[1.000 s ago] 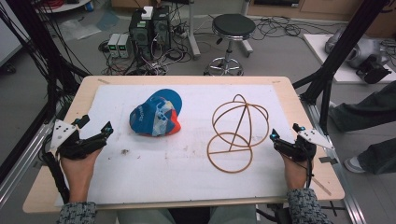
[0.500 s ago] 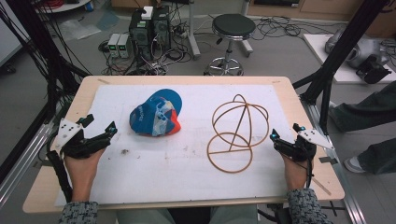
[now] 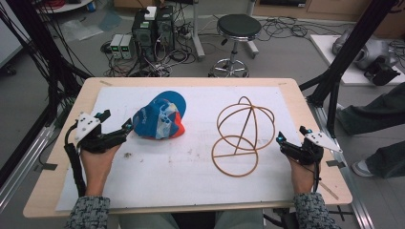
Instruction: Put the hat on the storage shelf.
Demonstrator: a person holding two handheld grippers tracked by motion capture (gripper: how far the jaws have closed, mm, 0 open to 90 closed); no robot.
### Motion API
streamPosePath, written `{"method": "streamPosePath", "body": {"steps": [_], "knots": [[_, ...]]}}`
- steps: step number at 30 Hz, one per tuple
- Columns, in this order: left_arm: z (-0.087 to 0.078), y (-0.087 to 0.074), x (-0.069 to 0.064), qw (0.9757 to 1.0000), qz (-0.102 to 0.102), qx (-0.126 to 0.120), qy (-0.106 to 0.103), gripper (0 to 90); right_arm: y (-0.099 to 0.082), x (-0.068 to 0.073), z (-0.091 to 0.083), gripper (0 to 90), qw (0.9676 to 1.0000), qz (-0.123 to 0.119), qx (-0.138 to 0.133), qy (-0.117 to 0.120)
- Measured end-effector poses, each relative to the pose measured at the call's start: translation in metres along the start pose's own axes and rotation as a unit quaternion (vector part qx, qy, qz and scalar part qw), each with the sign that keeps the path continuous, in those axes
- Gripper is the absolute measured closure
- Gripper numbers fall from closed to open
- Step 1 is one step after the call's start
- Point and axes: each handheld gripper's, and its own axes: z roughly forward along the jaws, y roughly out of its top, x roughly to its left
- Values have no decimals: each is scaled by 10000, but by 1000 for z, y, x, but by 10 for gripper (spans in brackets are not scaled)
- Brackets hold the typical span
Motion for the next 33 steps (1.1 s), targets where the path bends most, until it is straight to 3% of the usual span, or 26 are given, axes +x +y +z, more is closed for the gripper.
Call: {"method": "streamPosePath", "body": {"steps": [8, 16, 28, 33], "knots": [[23, 7, -11, 9999, 80, 56, -131, 182, 0, 0, 0, 124, 10000, 41, 19, 17], [48, 13, -19, 9997, 122, -52, -183, 193, 0, -1, 1, 125, 10000, 48, 8, 23], [77, 7, -28, 9993, 246, -148, -234, 230, -1, -1, 1, 125, 9999, 95, 21, 30], [91, 7, -33, 9989, 406, -27, -250, 232, -1, -1, 1, 125, 9999, 92, 18, 38]]}}
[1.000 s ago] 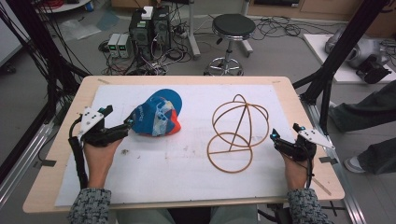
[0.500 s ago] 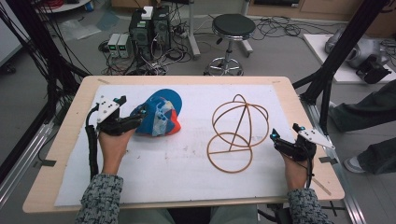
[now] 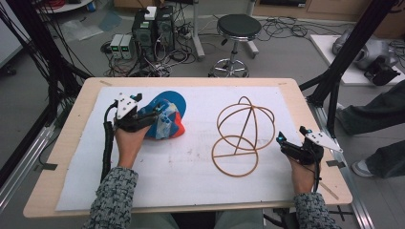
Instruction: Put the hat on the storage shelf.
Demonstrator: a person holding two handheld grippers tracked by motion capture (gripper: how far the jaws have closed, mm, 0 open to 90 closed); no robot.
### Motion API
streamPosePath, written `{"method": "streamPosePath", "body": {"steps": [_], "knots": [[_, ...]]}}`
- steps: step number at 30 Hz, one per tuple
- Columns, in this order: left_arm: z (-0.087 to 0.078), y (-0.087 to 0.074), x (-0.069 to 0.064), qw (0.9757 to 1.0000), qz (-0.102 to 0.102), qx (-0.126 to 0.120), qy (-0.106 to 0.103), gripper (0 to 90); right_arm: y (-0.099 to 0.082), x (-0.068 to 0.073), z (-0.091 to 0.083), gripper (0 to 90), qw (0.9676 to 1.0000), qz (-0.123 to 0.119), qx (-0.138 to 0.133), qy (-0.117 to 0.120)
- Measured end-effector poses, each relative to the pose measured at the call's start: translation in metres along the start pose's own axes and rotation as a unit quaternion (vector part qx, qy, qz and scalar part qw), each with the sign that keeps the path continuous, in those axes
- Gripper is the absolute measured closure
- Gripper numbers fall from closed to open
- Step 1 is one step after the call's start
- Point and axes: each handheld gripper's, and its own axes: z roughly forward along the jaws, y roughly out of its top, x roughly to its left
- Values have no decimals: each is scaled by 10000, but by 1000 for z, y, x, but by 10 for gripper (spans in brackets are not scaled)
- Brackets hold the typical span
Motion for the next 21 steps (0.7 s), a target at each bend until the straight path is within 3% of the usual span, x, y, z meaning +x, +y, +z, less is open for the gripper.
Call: {"method": "streamPosePath", "body": {"steps": [10, 13, 15, 21], "knots": [[18, -11, -1, 9992, 63, 394, -53, 274, 0, -2, 0, 125, 10000, 0, 4, -6], [19, -12, 0, 9991, 32, 424, -89, 312, 0, -2, 0, 125, 10000, -10, -1, -6], [20, -13, 0, 9989, 75, 460, -97, 390, 0, -2, 0, 124, 10000, -5, -5, -11], [22, -16, 1, 9979, 126, 629, -98, 453, 0, -2, 0, 125, 10000, -10, -10, -7]]}}
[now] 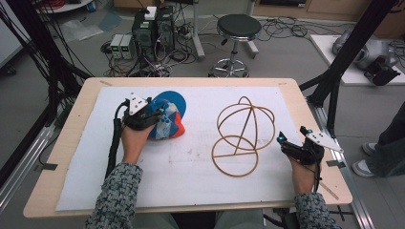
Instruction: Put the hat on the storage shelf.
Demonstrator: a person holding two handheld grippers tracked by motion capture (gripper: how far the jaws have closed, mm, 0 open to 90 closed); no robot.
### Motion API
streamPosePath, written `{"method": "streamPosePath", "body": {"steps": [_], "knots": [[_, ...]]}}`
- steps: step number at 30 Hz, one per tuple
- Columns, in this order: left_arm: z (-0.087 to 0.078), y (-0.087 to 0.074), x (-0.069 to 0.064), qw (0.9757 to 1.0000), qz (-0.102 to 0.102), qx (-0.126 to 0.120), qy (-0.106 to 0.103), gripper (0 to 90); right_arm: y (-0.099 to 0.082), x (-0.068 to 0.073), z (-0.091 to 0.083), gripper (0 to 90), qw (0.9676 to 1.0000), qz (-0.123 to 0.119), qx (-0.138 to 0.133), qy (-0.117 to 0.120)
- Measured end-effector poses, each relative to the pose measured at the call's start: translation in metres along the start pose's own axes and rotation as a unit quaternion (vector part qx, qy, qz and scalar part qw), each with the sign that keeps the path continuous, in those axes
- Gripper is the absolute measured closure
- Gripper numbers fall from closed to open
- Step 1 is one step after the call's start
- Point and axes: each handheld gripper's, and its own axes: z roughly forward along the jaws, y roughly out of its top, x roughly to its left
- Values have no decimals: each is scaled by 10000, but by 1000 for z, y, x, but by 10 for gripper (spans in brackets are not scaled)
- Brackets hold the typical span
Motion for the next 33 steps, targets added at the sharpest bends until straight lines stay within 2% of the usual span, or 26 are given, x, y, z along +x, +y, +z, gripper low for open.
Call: {"method": "streamPosePath", "body": {"steps": [1, 3, 4, 5, 7, 9, 10, 11, 16, 20, 25, 33], "knots": [[0, 0, 0, 10000, 27, 15, -7, 453, 0, 0, 0, 125, 10000, -8, 1, -3], [0, -1, -1, 9999, 108, 39, -21, 508, 0, 0, 0, 125, 10000, 14, 2, -7], [0, -1, -1, 9999, 148, 45, -34, 569, 0, 0, 0, 125, 10000, 20, -7, -5], [0, -1, -1, 9998, 171, 69, -28, 569, 0, 0, 0, 125, 10000, 20, -7, -5], [0, -1, 0, 9997, 224, 115, -37, 628, 0, 0, 0, 125, 10000, 17, -1, -2], [1, -1, 0, 9995, 279, 143, -28, 691, 0, 0, 0, 125, 10000, 29, -11, -5], [1, -1, 0, 9994, 291, 158, -24, 751, 0, 0, -1, 125, 10000, 14, 4, -7], [0, -1, 0, 9994, 309, 167, -39, 751, 0, 0, -1, 125, 10000, 14, 4, -7], [0, 0, -1, 9990, 388, 217, -87, 870, 0, 0, -1, 125, 10000, 14, 1, -9], [-1, 3, -2, 9991, 370, 192, -106, 889, 0, 0, -1, 125, 10000, 35, 4, -5], [-5, 9, -2, 9996, 217, 99, -171, 890, 0, -1, 0, 125, 10000, 20, -15, -19], [-8, 34, -6, 9992, 261, -9, -314, 891, 0, -1, -1, 125, 10000, 33, -11, -23]]}}
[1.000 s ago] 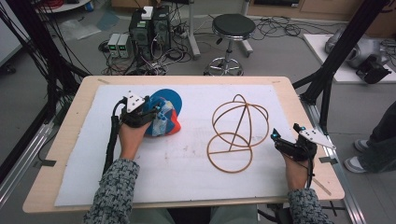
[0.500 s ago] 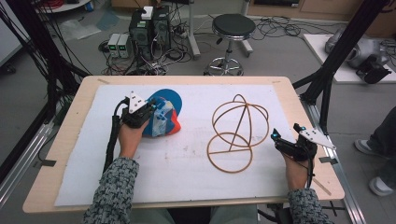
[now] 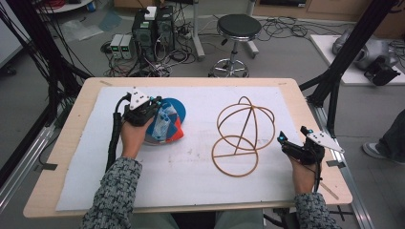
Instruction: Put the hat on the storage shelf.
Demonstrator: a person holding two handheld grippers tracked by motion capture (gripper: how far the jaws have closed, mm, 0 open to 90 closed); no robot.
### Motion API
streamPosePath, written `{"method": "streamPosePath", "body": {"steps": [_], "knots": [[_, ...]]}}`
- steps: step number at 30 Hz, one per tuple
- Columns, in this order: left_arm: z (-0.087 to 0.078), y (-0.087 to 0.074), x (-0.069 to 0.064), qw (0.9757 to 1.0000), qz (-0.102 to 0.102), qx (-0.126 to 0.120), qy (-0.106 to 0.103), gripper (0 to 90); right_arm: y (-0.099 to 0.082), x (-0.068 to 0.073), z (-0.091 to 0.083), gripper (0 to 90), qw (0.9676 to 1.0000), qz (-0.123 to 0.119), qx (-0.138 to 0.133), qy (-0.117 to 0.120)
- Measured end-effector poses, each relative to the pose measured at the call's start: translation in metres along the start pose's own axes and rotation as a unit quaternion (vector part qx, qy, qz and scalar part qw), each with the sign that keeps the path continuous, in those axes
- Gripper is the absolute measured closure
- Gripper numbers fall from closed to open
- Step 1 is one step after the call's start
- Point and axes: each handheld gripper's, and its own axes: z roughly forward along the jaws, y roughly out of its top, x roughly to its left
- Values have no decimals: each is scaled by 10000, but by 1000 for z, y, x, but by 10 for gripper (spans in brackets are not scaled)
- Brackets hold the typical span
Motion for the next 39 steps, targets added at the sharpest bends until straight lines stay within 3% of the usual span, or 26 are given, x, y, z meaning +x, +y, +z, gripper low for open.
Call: {"method": "streamPosePath", "body": {"steps": [7, 16, 20, 30, 31, 39], "knots": [[-3, 27, -4, 9997, 107, -169, -117, 891, 0, -1, 0, 125, 10000, 47, -19, -1], [-5, 74, -4, 9978, 274, -526, -290, 891, -1, -2, 0, 125, 10000, 64, -24, 16], [-4, 93, -1, 9962, 348, -652, -459, 891, 0, -3, -1, 125, 9999, 75, -68, 60], [-3, 136, 0, 9917, 276, -1007, -743, 891, -1, -4, 0, 125, 9999, 54, -60, 80], [-3, 144, -1, 9904, 296, -1086, -799, 891, -1, -4, 0, 125, 9999, 61, -64, 86], [-1, 169, -6, 9878, 351, -1195, -934, 891, -1, -5, 0, 125, 9999, 87, -58, 82]]}}
